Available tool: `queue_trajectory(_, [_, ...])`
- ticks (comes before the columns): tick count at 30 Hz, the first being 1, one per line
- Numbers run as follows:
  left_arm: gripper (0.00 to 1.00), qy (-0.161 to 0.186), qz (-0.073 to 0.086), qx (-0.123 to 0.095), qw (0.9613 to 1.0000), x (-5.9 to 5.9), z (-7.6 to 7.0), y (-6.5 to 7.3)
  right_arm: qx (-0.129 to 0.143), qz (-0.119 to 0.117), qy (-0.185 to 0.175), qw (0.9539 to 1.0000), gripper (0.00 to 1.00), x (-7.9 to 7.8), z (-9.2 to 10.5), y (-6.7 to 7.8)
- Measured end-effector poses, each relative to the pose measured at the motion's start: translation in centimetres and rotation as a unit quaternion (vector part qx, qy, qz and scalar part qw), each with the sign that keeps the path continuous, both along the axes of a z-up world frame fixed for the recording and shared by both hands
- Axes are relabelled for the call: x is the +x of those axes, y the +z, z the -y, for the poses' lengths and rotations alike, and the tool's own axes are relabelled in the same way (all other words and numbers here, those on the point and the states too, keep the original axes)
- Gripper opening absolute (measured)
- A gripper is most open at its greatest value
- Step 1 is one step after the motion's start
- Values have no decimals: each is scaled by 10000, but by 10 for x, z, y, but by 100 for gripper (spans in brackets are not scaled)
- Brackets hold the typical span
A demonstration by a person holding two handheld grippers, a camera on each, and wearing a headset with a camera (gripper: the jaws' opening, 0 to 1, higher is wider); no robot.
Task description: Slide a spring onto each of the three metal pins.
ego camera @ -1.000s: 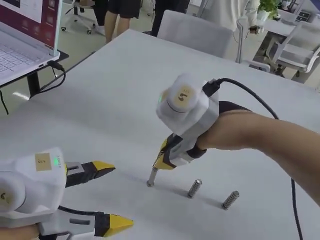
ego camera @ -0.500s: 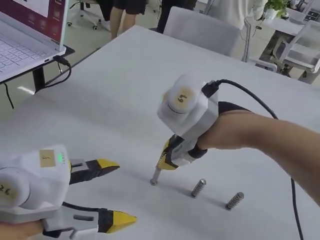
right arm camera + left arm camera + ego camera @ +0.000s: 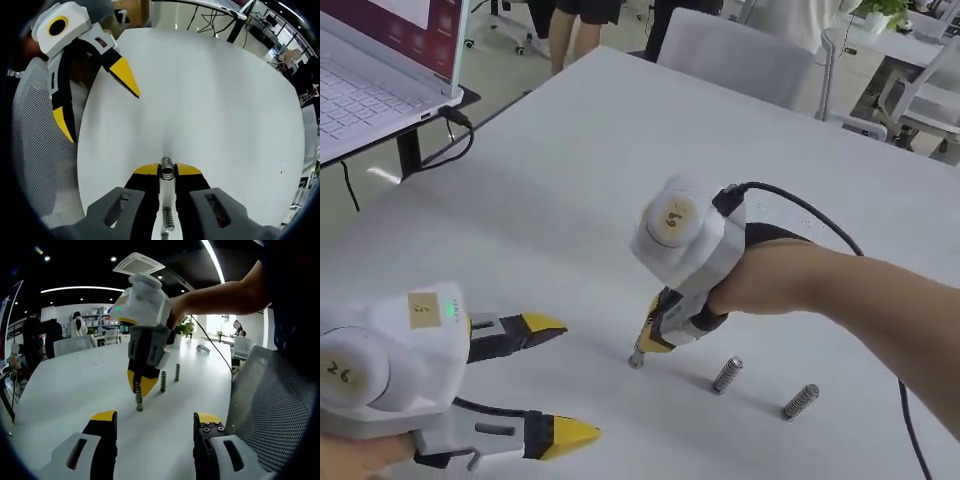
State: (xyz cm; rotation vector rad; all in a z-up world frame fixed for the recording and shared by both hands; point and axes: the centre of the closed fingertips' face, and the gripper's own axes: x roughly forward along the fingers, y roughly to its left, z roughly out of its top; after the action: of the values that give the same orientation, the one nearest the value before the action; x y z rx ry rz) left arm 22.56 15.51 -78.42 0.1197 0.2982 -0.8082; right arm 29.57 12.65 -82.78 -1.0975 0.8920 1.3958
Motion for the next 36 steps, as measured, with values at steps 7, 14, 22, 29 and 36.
queue_trajectory(7, [56, 12, 4, -16, 10000, 2, -1, 0, -84, 14, 54, 9999, 8, -3, 0, -11])
queue_trajectory(14, [56, 20, 16, -29, 10000, 2, -1, 0, -142, 7, 79, 9999, 9, -5, 1, -15])
queue_trajectory(22, [55, -8, 2, 5, 10000, 1, -1, 1, -84, -122, -55, 9999, 10, -8, -1, -16])
queue_trajectory(29, [55, -22, -9, 9, 10000, 1, 1, 1, -22, -84, -46, 10000, 15, -8, 1, -12])
queue_trajectory(36, [56, -44, -46, -2, 10000, 1, 4, -1, 313, -120, -253, 9991, 24, -6, 3, -2])
